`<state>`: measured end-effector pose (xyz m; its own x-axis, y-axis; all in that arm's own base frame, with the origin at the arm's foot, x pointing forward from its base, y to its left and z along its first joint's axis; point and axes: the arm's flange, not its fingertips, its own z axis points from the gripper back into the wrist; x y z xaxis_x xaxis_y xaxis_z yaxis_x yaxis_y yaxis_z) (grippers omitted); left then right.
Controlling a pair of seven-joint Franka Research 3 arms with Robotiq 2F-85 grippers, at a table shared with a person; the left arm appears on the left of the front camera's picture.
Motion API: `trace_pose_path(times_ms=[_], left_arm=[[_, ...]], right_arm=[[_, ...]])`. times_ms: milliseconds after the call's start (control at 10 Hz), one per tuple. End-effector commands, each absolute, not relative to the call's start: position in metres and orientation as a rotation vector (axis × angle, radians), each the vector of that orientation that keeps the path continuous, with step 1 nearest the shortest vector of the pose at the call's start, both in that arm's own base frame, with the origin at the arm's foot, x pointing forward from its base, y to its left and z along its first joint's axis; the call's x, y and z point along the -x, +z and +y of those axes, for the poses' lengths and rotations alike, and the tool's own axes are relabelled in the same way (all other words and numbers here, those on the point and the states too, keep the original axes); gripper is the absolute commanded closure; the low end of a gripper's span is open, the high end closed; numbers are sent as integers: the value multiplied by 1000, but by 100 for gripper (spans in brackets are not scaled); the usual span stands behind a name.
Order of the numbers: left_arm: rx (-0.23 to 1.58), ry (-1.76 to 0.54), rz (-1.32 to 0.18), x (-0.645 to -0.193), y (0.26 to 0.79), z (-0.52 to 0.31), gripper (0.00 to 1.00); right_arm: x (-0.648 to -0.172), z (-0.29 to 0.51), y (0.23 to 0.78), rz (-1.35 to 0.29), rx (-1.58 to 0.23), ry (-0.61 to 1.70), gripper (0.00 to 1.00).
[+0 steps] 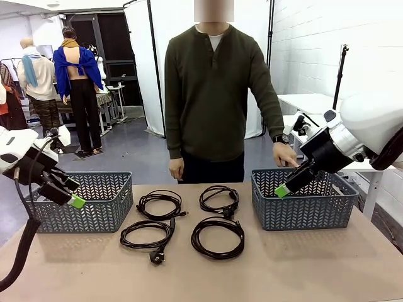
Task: Organize the cables according to human instructions.
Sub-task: Pick up a bundle of cables and place it in the basket indicated by the human.
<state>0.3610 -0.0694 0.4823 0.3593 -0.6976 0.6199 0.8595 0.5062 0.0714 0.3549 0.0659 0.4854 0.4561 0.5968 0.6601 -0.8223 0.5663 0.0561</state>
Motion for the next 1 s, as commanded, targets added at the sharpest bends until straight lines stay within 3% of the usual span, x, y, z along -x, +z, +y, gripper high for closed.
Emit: trace_pose_path(times_ms=[0,500,900], left_arm=[[301,-1034,-651,-363,481,-67,0],[301,-1034,-651,-363,481,-67,0],[301,-1034,-651,-363,481,-67,0]], right_arm=[[-359,66,482,-648,-425,915,0],[-355,66,485,-637,-398,904,0],[-357,129,506,-437,-327,777,0]])
